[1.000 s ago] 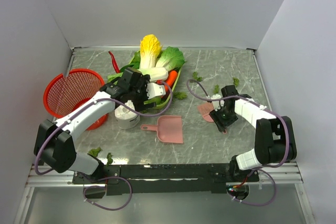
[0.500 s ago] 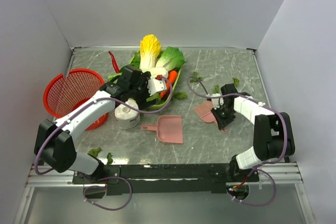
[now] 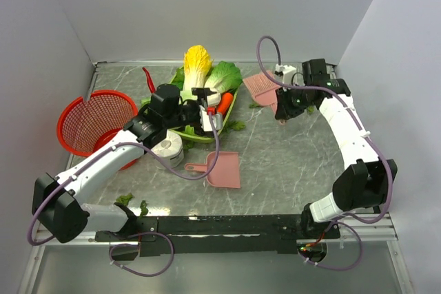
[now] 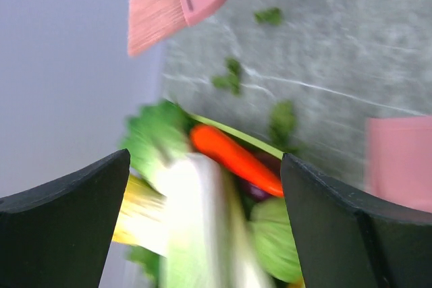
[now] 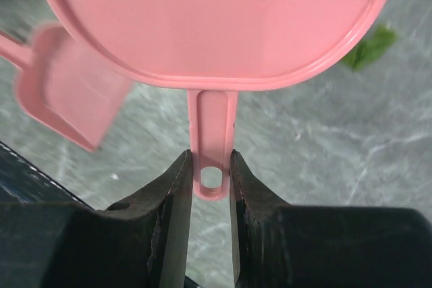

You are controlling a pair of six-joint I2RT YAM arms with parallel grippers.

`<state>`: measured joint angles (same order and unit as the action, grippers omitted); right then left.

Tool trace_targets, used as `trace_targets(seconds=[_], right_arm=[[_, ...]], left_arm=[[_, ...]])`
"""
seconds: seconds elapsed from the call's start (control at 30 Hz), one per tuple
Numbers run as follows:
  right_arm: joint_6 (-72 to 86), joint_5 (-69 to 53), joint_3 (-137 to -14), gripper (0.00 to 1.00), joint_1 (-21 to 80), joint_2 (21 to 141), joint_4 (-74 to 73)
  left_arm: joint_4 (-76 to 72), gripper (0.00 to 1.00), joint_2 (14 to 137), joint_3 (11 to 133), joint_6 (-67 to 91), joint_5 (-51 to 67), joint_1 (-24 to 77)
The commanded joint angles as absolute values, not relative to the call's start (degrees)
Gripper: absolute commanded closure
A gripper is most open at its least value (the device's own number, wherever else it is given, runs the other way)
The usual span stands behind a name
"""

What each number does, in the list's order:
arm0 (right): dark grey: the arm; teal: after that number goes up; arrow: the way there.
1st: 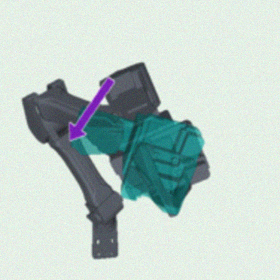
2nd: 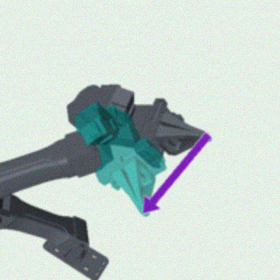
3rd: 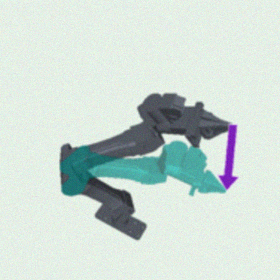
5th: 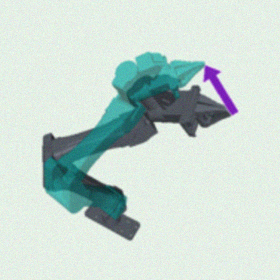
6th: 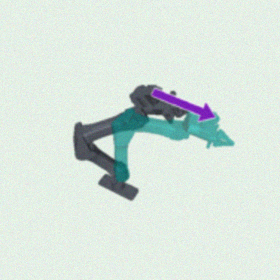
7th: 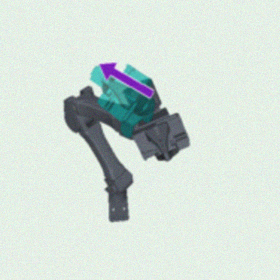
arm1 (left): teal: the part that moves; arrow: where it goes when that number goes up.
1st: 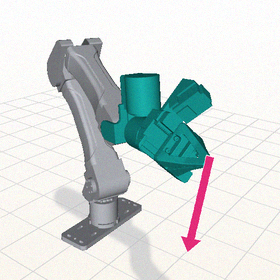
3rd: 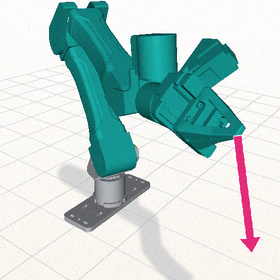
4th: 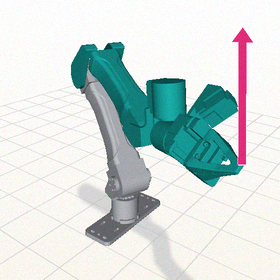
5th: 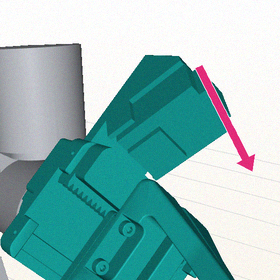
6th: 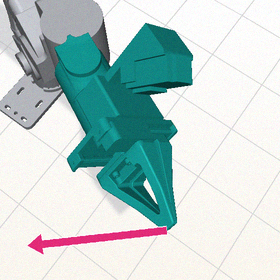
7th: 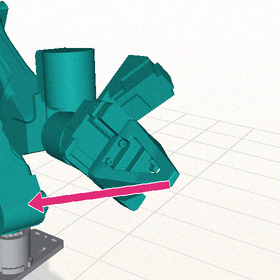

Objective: Sweep away the paper scraps from the table

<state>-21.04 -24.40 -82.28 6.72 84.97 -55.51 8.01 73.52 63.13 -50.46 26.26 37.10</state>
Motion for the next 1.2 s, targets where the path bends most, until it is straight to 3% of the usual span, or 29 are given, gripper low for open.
trace_targets(seconds=[0.0,0.2,0.4,0.5,0.8,0.9,0.93,1.0,1.03,1.07,1.1,1.17], right_arm=[[-18.5,-30.1,-88.0,1.0,9.5,86.7,-58.6],[-18.8,-33.4,-92.9,1.0,15.5,89.8,-59.3],[-18.9,-37.3,-96.1,1.0,19.9,91.7,-60.3],[-19.1,-39.7,-97.2,1.0,22.0,92.3,-60.9],[-18.3,-42.5,-99.9,1.0,25.1,94.0,-61.0],[-18.0,-43.2,-100.5,1.0,25.1,94.7,-61.0],[-18.0,-43.2,-100.7,1.0,25.1,94.8,-60.9],[-18.0,-43.3,-101.2,1.0,25.2,94.9,-60.8],[-18.2,-43.2,-101.4,1.0,25.2,94.9,-61.1],[-18.7,-43.1,-101.7,0.95,25.2,94.9,-61.2],[-19.2,-42.5,-102.4,0.67,25.1,94.7,-61.3],[-20.7,-43.0,-103.4,0.51,23.8,93.8,-62.0]], left_arm=[[-1.5,0.03,72.3,63.7,-60.6,31.5,37.1],[-3.6,0.03,71.9,62.2,-72.9,34.3,37.1],[15.1,0.01,75.5,70.7,-88.8,34.2,37.1],[17.3,0.07,75.8,71.2,-93.6,33.7,37.1],[21.5,0.42,75.1,70.7,-96.9,30.0,37.8],[21.9,0.62,75.0,70.1,-97.1,28.9,37.8],[21.7,0.74,75.1,70.0,-96.7,28.7,37.8],[21.4,0.83,75.1,69.4,-95.5,28.2,37.8],[20.7,0.96,75.1,69.3,-94.5,28.0,37.8],[20.2,0.99,75.1,69.1,-93.4,28.0,37.8],[19.5,0.99,75.1,68.6,-90.6,28.2,37.8],[16.4,0.99,75.1,68.3,-86.1,28.1,37.8]])
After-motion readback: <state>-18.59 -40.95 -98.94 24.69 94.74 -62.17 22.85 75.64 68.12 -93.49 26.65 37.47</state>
